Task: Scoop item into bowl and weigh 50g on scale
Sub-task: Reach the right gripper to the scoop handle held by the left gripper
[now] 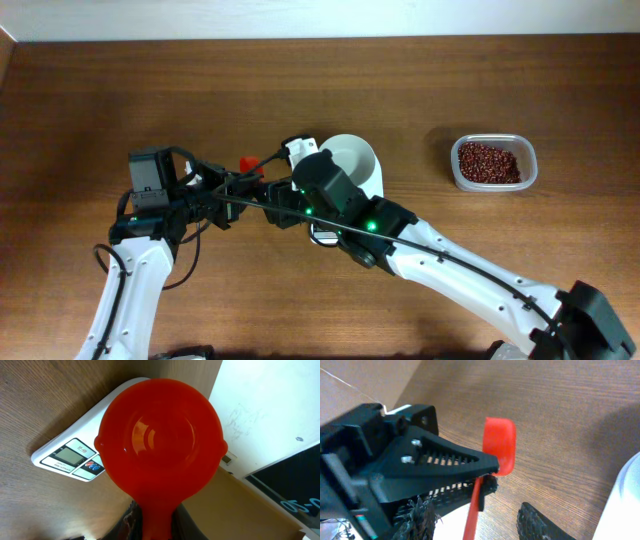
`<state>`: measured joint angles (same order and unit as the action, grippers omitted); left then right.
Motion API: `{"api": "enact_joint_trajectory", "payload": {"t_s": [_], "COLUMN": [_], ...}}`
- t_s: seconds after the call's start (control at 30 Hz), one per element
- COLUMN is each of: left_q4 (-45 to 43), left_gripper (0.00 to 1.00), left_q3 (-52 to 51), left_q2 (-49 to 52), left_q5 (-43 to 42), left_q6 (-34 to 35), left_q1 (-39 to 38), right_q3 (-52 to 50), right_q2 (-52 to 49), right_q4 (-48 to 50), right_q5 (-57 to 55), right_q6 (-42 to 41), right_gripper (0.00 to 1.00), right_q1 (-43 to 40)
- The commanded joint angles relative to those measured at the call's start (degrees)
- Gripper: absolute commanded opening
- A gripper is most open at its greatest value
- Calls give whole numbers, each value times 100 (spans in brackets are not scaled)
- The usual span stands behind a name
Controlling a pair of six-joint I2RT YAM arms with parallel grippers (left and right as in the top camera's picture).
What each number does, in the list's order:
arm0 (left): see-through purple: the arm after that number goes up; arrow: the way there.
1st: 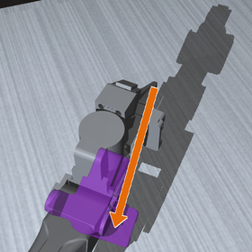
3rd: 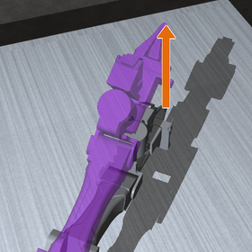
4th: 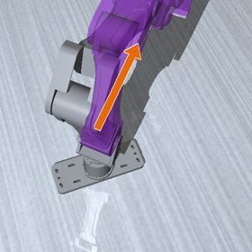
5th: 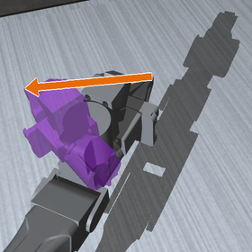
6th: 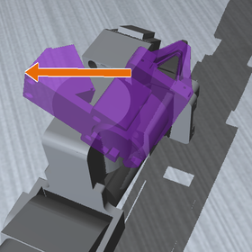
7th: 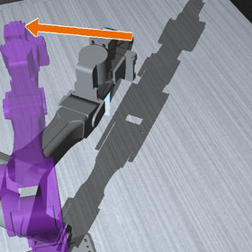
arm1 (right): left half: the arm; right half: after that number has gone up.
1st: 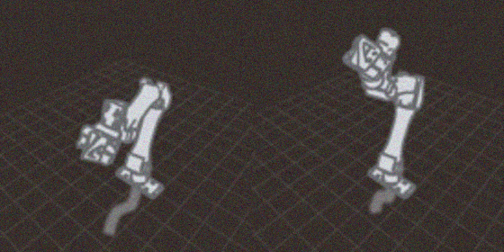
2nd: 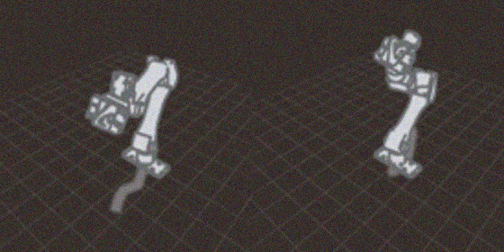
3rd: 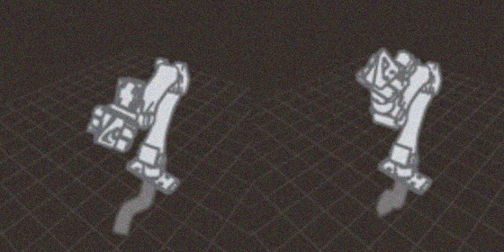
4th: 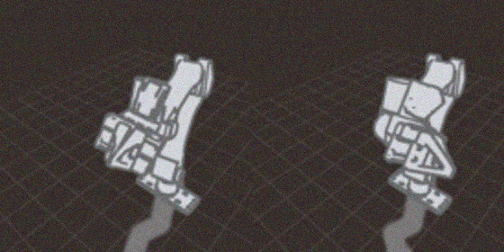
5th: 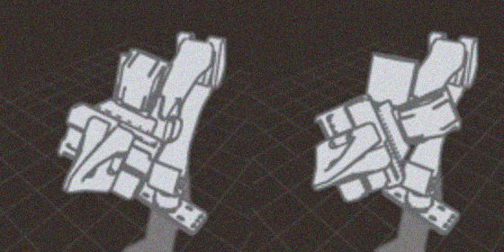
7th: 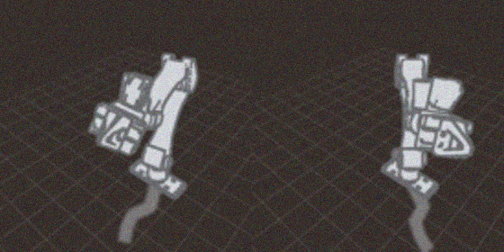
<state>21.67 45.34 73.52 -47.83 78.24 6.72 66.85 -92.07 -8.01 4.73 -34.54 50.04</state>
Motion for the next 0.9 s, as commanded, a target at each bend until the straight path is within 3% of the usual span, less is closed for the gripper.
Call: {"api": "enact_joint_trajectory", "payload": {"t_s": [0.0,0.33,0.67,0.87], "left_q4": [-9,-11,-11,-11], "left_gripper": [6,3,3,3], "left_q3": [79,79,79,79], "left_q2": [-13,-13,-13,-13], "left_q5": [-90,-289,-603,-603], "left_q6": [61,63,87,85], "left_q1": [20,20,20,20], "right_q3": [98,98,98,98], "right_q2": [-105,-131,-131,-131], "right_q4": [79,192,208,203], "right_q5": [-24,-74,-76,-98], "right_q6": [-48,-48,-46,-44], "right_gripper": [54,53,41,18], "right_q1": [26,170,170,168]}}
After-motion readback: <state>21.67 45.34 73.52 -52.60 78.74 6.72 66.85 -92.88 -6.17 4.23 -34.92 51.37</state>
